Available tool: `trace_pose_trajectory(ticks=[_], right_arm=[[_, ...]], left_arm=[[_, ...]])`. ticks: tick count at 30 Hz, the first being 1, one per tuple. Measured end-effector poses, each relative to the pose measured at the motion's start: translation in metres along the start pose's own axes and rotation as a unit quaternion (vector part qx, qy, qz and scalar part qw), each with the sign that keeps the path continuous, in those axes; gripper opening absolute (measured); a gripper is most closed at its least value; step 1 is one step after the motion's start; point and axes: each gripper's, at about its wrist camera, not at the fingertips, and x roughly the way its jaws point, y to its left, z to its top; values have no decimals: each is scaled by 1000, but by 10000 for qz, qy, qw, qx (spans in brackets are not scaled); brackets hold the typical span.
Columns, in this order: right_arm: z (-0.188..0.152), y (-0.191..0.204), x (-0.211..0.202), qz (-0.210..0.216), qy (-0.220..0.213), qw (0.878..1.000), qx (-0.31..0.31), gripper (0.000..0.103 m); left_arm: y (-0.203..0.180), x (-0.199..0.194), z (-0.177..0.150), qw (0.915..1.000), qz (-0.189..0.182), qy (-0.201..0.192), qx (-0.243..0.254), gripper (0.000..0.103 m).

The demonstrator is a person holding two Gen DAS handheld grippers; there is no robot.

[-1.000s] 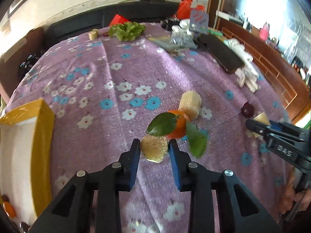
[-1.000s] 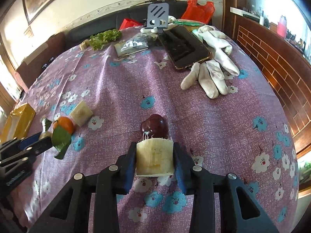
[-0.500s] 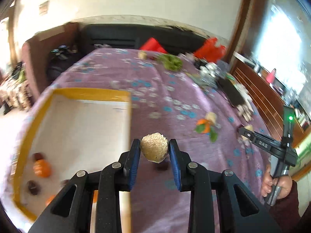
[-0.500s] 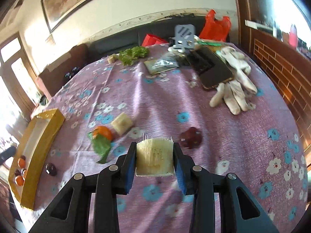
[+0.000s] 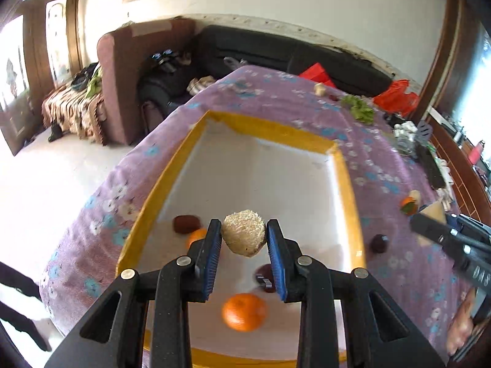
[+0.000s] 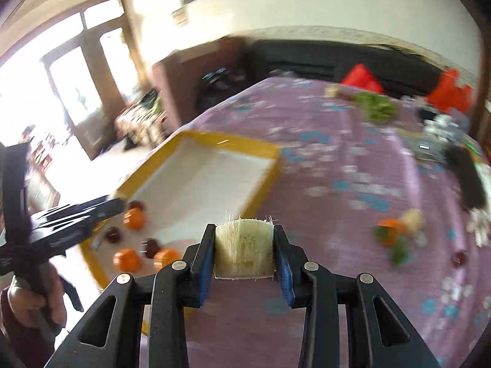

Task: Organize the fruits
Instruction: 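Carry both fruits over the yellow-rimmed tray and open both tools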

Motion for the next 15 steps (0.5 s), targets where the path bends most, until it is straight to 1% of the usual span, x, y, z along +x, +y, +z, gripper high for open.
trace_pose_trajectory(ticks=[3,6,9,15], right_arm=[[4,32,34,131,297,9992,-233,40],[5,49,60,208,550,9978,-317,40],[7,56,82,161,737,9964,-395,40],[6,62,112,59,1021,9933,-548,40]], left_arm=[[12,12,0,9999,3,137,-57,29],[18,22,0,9997,-24,231,-124,29],[23,33,4,9992,-117,307,-215,29],[23,61,18,9978,-99,572,-319,29]])
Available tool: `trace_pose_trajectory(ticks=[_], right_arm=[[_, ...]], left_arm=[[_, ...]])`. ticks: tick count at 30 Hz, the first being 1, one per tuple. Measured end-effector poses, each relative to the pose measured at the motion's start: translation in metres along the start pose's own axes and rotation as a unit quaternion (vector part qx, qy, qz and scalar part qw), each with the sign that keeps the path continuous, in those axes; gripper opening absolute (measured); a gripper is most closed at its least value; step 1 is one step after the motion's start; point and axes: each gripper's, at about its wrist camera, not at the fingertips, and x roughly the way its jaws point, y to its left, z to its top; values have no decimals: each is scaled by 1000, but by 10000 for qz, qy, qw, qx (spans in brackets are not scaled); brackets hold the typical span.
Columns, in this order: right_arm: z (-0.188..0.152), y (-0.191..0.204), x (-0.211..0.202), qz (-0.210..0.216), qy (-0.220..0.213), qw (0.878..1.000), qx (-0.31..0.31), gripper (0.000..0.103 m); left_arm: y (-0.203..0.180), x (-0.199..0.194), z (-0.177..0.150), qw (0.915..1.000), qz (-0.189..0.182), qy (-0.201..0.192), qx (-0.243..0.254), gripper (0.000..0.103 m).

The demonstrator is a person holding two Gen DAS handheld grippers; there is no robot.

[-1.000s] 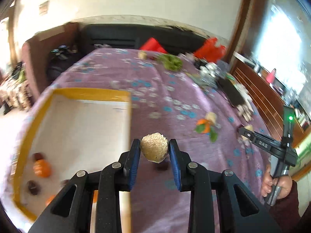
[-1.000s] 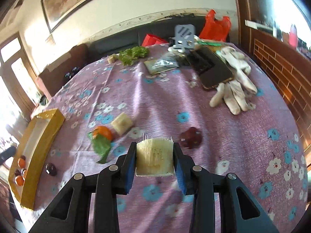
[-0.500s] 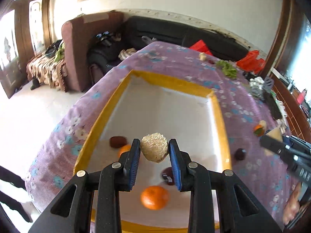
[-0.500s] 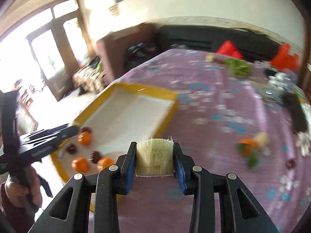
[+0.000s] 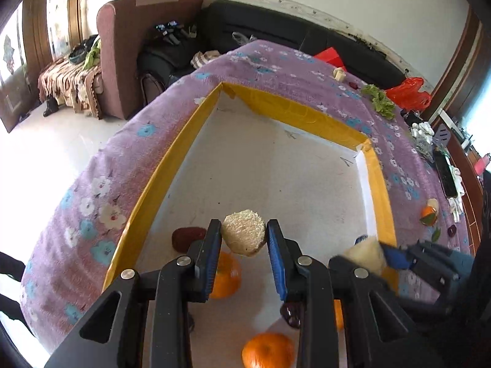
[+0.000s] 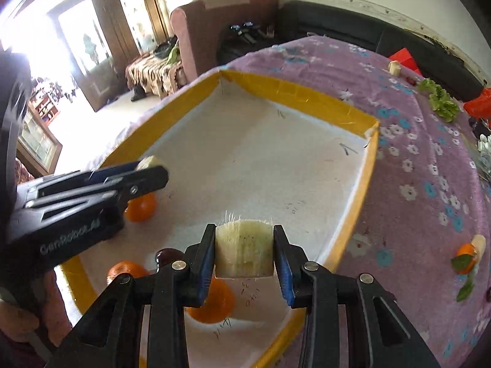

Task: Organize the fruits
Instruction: 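Carry both fruits over the yellow-rimmed tray and open both tools, then withdraw both tools from the tray and grasp a dark plum with the right tool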

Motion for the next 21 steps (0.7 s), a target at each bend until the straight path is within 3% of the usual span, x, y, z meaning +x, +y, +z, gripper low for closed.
trace_pose_trajectory(ticks=[8,12,17,21], right_arm=[[-2,6,15,-63,161,9997,-174,40],[-4,10,9,-97,76,9995,-298,40],[-4,16,-11,-105,-206,9991,-355,41],[-9,18,-37,-178,-507,9978,-387,45]], left_arm=[[1,13,4,9998,103,138,-60,30],[4,1,4,9999,71,19,-141,52],[6,-33,3,9991,110,-342,-223,64],[7,-68,-3,9972,153,-663,-317,81]])
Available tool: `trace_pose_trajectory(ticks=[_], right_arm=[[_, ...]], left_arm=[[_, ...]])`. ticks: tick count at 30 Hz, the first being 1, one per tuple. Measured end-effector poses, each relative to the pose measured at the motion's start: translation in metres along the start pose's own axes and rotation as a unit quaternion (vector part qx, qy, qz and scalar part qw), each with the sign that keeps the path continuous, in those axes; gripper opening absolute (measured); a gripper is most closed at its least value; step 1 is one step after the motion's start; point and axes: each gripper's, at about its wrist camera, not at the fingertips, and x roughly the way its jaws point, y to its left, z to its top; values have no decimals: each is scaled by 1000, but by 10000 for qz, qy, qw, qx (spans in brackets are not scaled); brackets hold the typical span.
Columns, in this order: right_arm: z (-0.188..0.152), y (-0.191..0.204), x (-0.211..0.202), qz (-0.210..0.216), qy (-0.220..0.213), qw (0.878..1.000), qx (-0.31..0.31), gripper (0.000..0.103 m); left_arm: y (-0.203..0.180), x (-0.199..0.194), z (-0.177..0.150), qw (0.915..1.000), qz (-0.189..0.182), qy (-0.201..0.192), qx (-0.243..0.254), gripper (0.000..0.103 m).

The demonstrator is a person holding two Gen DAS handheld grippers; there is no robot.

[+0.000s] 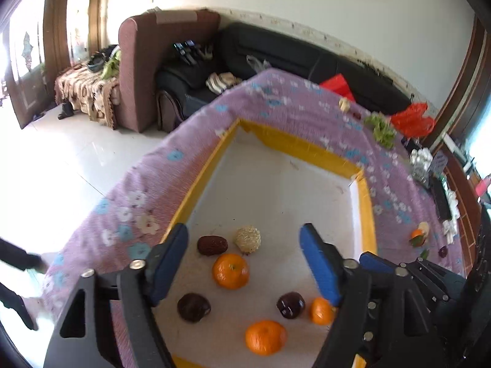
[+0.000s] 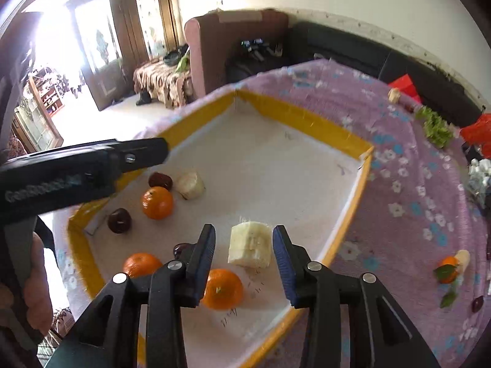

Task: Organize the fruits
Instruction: 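Withdraw both tools from the tray and grasp a dark plum with the right tool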

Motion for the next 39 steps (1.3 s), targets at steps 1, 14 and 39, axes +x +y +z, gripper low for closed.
trace_pose_trajectory(ticks=[1,14,39], right_arm=[[-2,-1,-8,-24,-86,10000,24,46],[-46,-50,-75,-323,-465,9958,720,56],[-167,-345,-163,-1582,-576,9253,3398,59]], left_arm=[[-1,-12,-2,9999,14,-94,-39,87],[-54,-78,-51,9982,-23,-586,132,100],[-186,-16,-82,9841,-1124,443,1306,100]])
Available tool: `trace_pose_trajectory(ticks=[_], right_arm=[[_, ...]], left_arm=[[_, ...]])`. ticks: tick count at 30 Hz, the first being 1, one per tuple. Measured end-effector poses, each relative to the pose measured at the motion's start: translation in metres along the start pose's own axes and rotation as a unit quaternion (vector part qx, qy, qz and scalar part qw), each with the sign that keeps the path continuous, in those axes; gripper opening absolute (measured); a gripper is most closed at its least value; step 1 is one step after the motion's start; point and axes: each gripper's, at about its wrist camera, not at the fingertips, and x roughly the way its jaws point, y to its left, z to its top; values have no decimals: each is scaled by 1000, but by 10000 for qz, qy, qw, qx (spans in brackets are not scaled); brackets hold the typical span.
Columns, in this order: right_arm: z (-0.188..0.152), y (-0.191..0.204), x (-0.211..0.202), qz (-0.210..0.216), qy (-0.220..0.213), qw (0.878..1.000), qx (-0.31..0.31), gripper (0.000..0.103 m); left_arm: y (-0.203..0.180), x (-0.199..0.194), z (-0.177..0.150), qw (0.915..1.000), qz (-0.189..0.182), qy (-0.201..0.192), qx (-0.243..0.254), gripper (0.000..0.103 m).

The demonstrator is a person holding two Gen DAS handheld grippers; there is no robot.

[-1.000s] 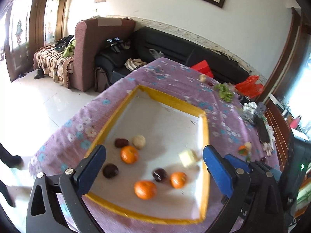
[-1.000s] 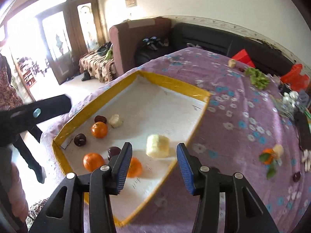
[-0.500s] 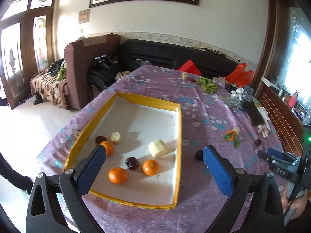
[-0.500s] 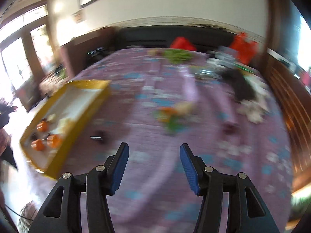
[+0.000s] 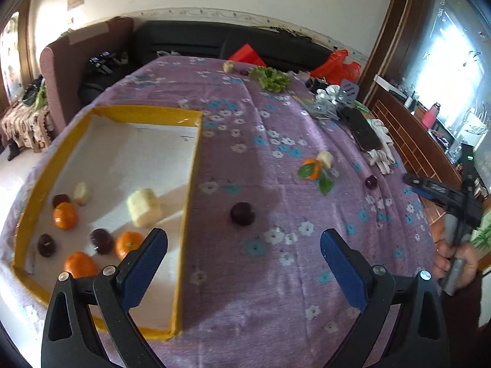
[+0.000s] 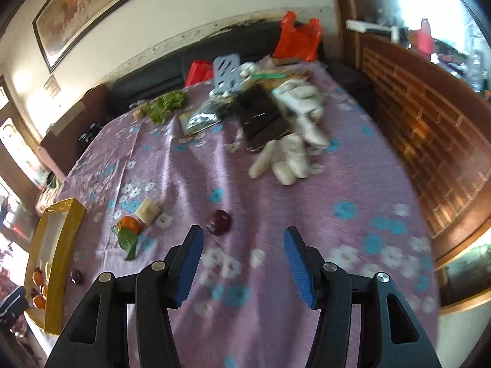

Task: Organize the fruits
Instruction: 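Withdraw both tools from the tray and grasp a dark plum with the right tool, then grasp the leafy mandarin with the left tool while the right tool holds the plum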

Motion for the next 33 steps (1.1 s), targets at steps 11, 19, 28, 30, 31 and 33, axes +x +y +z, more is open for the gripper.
trace_pose_trajectory(ticks=[11,19,28,30,31,33], right_arm=[[0,23,80,-197,430,9978,-474,57],[0,16,81,-75,374,9986,-359,31],[1,12,72,203,261,9993,-176,31],[1,12,72,210,260,9993,-159,31],[1,12,72,203,240,9994,-163,31],[0,13,70,206,190,9995,-166,31]], left_arm=[[-48,81,58,9984,-359,415,150,81],[-99,159,69,9943,-157,727,770,81],[-119,194,62,9847,124,877,1504,36],[-118,190,61,9854,144,789,1502,35],[-117,188,61,9860,164,752,1476,35],[-113,179,61,9884,139,676,1352,35]])
